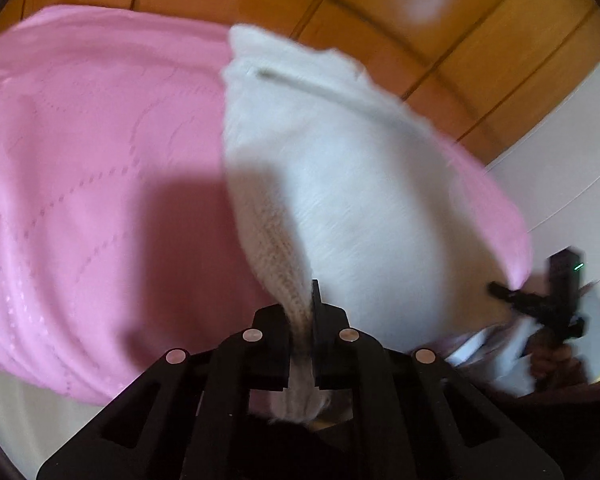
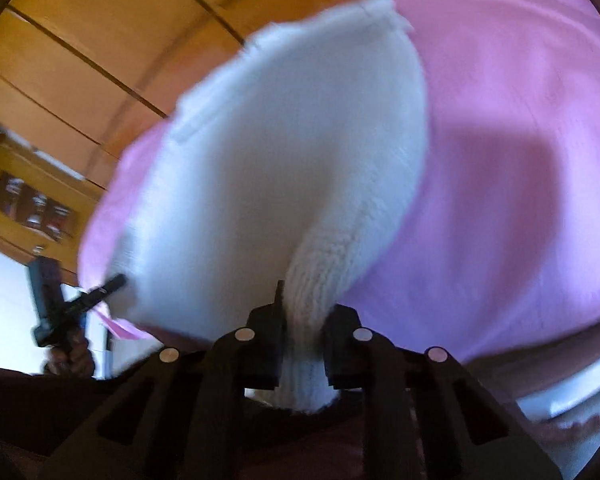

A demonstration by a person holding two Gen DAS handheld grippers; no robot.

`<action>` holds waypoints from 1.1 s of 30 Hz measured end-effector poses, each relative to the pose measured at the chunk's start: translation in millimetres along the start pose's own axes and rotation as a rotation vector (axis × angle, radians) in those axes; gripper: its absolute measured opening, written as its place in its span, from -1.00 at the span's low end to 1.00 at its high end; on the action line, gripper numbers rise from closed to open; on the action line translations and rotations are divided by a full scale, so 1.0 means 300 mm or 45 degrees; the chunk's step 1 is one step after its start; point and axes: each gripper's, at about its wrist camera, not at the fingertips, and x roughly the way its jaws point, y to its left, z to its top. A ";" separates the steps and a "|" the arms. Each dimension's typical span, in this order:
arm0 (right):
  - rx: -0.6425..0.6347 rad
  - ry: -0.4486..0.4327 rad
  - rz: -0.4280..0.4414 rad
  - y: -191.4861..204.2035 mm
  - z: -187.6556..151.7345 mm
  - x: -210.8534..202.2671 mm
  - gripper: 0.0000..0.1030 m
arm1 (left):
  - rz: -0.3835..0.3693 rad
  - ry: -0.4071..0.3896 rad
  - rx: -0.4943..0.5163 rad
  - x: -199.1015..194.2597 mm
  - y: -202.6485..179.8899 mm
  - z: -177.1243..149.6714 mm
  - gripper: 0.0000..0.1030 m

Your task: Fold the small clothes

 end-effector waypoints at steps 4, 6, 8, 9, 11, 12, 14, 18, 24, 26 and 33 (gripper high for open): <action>0.035 -0.163 0.087 0.022 0.121 -0.057 -0.72 | -0.133 -0.103 -0.091 -0.026 -0.003 0.108 -0.88; 0.070 -0.230 0.087 0.008 0.203 -0.054 -0.73 | -0.144 -0.134 -0.126 0.003 -0.002 0.181 -0.89; 0.088 -0.262 0.042 -0.009 0.259 -0.041 -0.73 | -0.157 -0.144 -0.167 0.033 0.015 0.252 -0.89; 0.120 -0.272 0.025 -0.029 0.303 -0.019 -0.73 | -0.155 -0.146 -0.186 0.046 0.024 0.284 -0.89; 0.153 -0.280 -0.010 -0.068 0.358 0.013 -0.73 | -0.107 -0.158 -0.218 0.101 0.031 0.379 -0.89; 0.173 -0.276 -0.042 -0.088 0.394 0.043 -0.73 | -0.094 -0.165 -0.220 0.118 0.033 0.411 -0.89; 0.204 -0.262 -0.053 -0.122 0.445 0.081 -0.72 | -0.021 -0.169 -0.231 0.165 0.040 0.486 -0.89; 0.249 -0.283 -0.025 -0.168 0.477 0.078 0.44 | 0.099 -0.176 -0.278 0.194 0.078 0.541 0.04; 0.192 -0.339 -0.077 -0.204 0.373 -0.038 0.69 | 0.094 -0.180 -0.244 0.162 0.166 0.446 0.24; 0.161 -0.305 -0.109 -0.209 0.324 -0.037 0.69 | 0.091 -0.126 -0.194 0.174 0.174 0.381 0.24; 0.020 -0.220 -0.279 -0.151 0.287 0.126 0.23 | 0.079 -0.091 -0.061 0.228 0.106 0.327 -0.23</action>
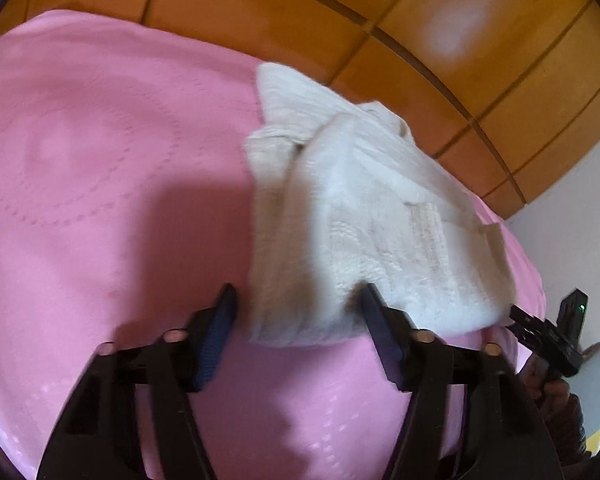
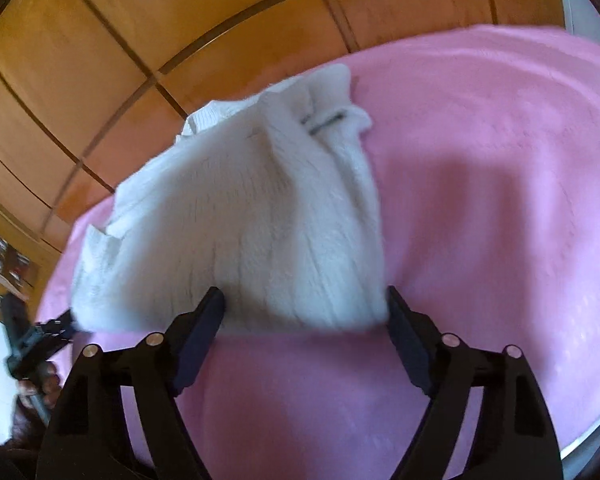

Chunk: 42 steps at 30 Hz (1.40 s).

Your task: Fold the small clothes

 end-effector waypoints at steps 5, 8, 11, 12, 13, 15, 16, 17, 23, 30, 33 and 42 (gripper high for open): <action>0.033 0.000 -0.005 0.028 0.032 0.017 -0.67 | 0.044 0.023 0.076 0.003 -0.052 0.009 -0.72; 0.067 -0.033 0.056 0.020 0.012 -0.048 -0.72 | 0.014 0.005 0.044 -0.047 -0.032 -0.013 -0.77; 0.086 -0.037 0.111 0.017 -0.022 -0.116 -0.75 | -0.019 0.007 0.023 -0.094 -0.009 -0.052 -0.80; 0.086 -0.030 0.123 0.015 -0.042 -0.141 -0.76 | -0.033 0.007 0.008 -0.111 -0.004 -0.068 -0.81; 0.085 -0.028 0.128 0.020 -0.052 -0.154 -0.76 | -0.044 0.005 0.001 -0.121 -0.004 -0.076 -0.81; 0.083 -0.028 0.140 0.029 -0.080 -0.192 -0.76 | -0.062 -0.003 -0.007 -0.155 -0.005 -0.102 -0.81; 0.085 -0.028 0.156 0.029 -0.099 -0.220 -0.76 | -0.079 -0.005 -0.009 -0.184 -0.007 -0.127 -0.81; 0.086 -0.023 0.167 0.028 -0.118 -0.243 -0.76 | -0.087 -0.003 -0.008 -0.203 -0.009 -0.146 -0.81; 0.089 0.089 0.108 -0.034 -0.271 -0.320 -0.76 | -0.103 0.091 -0.016 -0.301 -0.003 -0.330 -0.81; 0.041 0.075 -0.052 -0.035 -0.273 -0.328 -0.07 | 0.061 0.036 0.043 -0.333 -0.002 -0.316 -0.38; -0.059 -0.055 -0.113 0.019 -0.192 -0.359 0.09 | 0.096 -0.043 0.085 -0.348 -0.020 -0.261 -0.14; -0.265 -0.018 -0.181 0.116 -0.081 -0.156 -0.30 | 0.066 0.019 0.231 -0.169 -0.102 -0.163 -0.14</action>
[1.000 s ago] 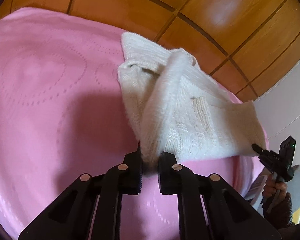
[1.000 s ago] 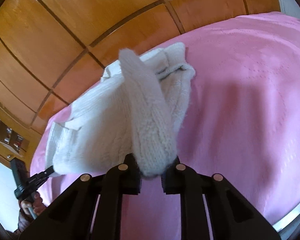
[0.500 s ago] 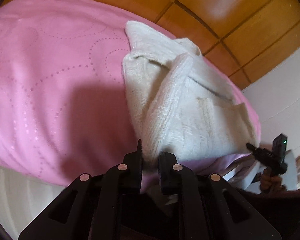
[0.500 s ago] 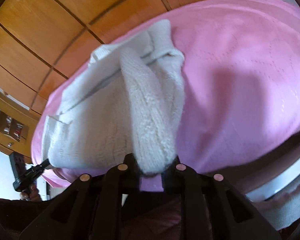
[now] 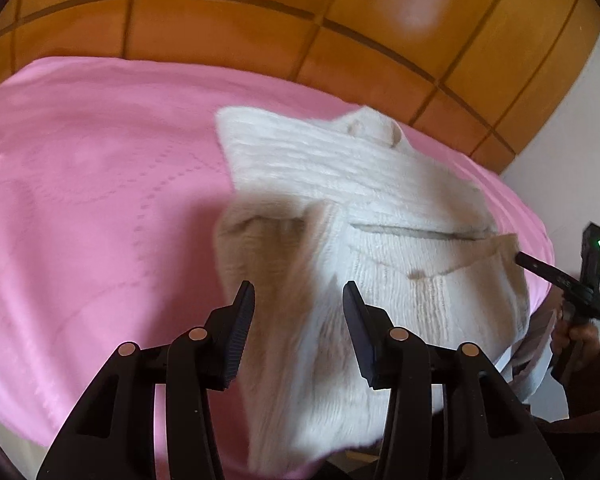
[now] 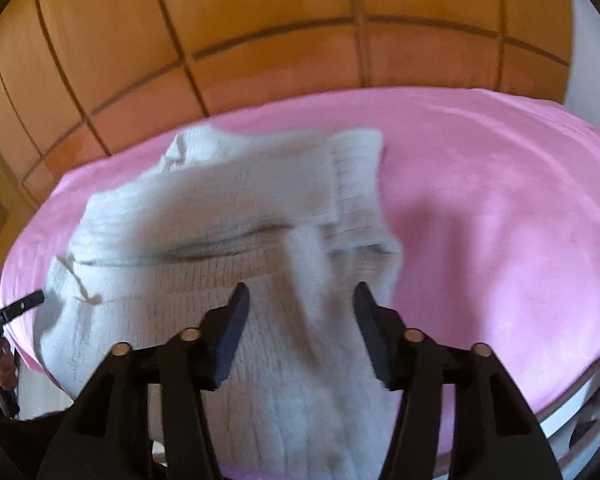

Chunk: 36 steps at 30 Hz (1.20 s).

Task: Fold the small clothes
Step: 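Grasp the folded edge with both tools and fold it again toward the collar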

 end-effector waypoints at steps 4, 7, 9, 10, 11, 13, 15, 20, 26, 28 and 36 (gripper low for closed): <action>-0.031 0.051 -0.033 0.002 -0.024 0.032 -0.84 | -0.016 0.048 0.024 0.037 0.003 -0.008 -0.73; -0.011 0.019 0.000 -0.015 -0.026 -0.035 -0.87 | -0.038 -0.006 0.024 -0.011 0.003 -0.015 -0.88; -0.018 -0.029 0.046 -0.022 -0.017 -0.120 -0.88 | -0.078 -0.044 0.015 -0.060 0.004 -0.017 -0.88; -0.017 -0.044 0.055 -0.022 -0.011 -0.144 -0.88 | -0.112 -0.081 0.013 -0.108 0.004 -0.017 -0.88; -0.009 -0.070 0.071 -0.030 0.000 -0.182 -0.88 | -0.136 -0.105 0.007 -0.134 0.003 -0.014 -0.88; 0.021 -0.119 0.100 -0.046 0.032 -0.231 -0.88 | -0.161 -0.150 -0.007 -0.174 0.006 0.002 -0.88; 0.050 -0.161 0.121 -0.051 0.076 -0.246 -0.88 | -0.168 -0.188 -0.028 -0.186 0.014 0.042 -0.89; 0.072 -0.247 0.124 -0.061 0.248 -0.188 -0.88 | -0.145 -0.271 -0.034 -0.153 0.010 0.205 -0.89; 0.146 -0.261 0.069 -0.109 0.440 -0.014 -0.89 | -0.062 -0.249 -0.078 -0.010 0.048 0.409 -0.90; 0.184 -0.246 0.040 -0.131 0.495 0.064 -0.89 | -0.020 -0.226 -0.091 0.050 0.061 0.456 -0.90; 0.254 -0.016 -0.103 -0.182 0.518 0.402 -0.79 | 0.206 0.031 -0.135 0.330 0.112 0.491 -0.88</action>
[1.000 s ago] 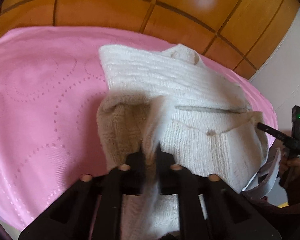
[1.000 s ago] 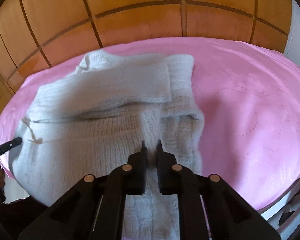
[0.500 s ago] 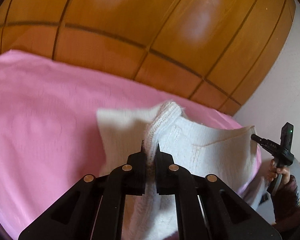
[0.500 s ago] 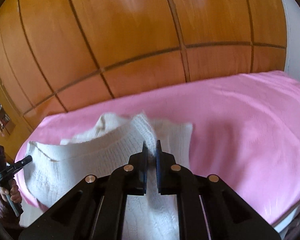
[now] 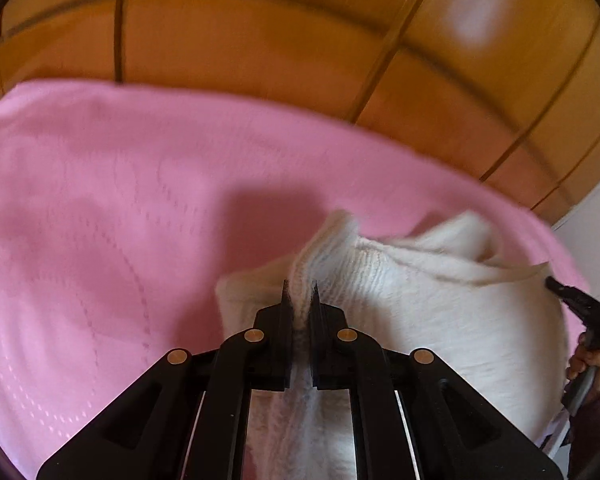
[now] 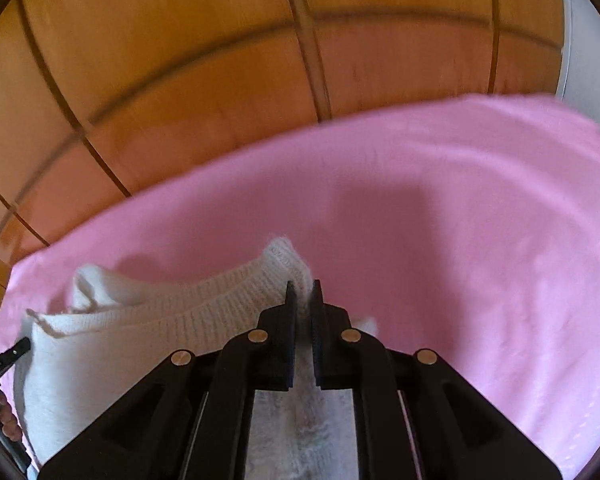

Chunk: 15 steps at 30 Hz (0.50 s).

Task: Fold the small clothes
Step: 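Grasp the folded edge with both tools and fold it again toward the collar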

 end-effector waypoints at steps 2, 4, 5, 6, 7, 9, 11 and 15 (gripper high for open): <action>0.009 -0.015 -0.015 -0.006 -0.008 -0.007 -0.31 | 0.013 -0.036 -0.006 -0.032 -0.003 -0.005 -0.77; 0.003 -0.085 -0.039 -0.004 -0.010 -0.061 0.22 | 0.050 -0.114 0.000 -0.104 -0.012 -0.013 -0.60; -0.009 -0.126 -0.049 0.005 -0.012 -0.094 0.22 | 0.039 -0.156 0.002 -0.145 -0.017 -0.018 -0.58; -0.027 -0.154 -0.030 0.019 -0.014 -0.126 0.22 | -0.011 -0.186 0.009 -0.182 -0.027 -0.024 -0.58; -0.044 -0.178 0.022 0.040 -0.023 -0.167 0.22 | -0.060 -0.202 0.020 -0.199 -0.035 -0.019 -0.58; -0.094 -0.169 0.122 0.095 -0.055 -0.207 0.22 | -0.124 -0.210 0.068 -0.222 -0.072 -0.035 -0.58; -0.161 -0.133 0.196 0.168 -0.086 -0.212 0.22 | -0.167 -0.169 0.123 -0.196 -0.122 -0.044 -0.58; -0.264 0.006 0.246 0.299 -0.167 -0.132 0.17 | -0.173 -0.045 0.181 -0.081 -0.201 -0.082 -0.02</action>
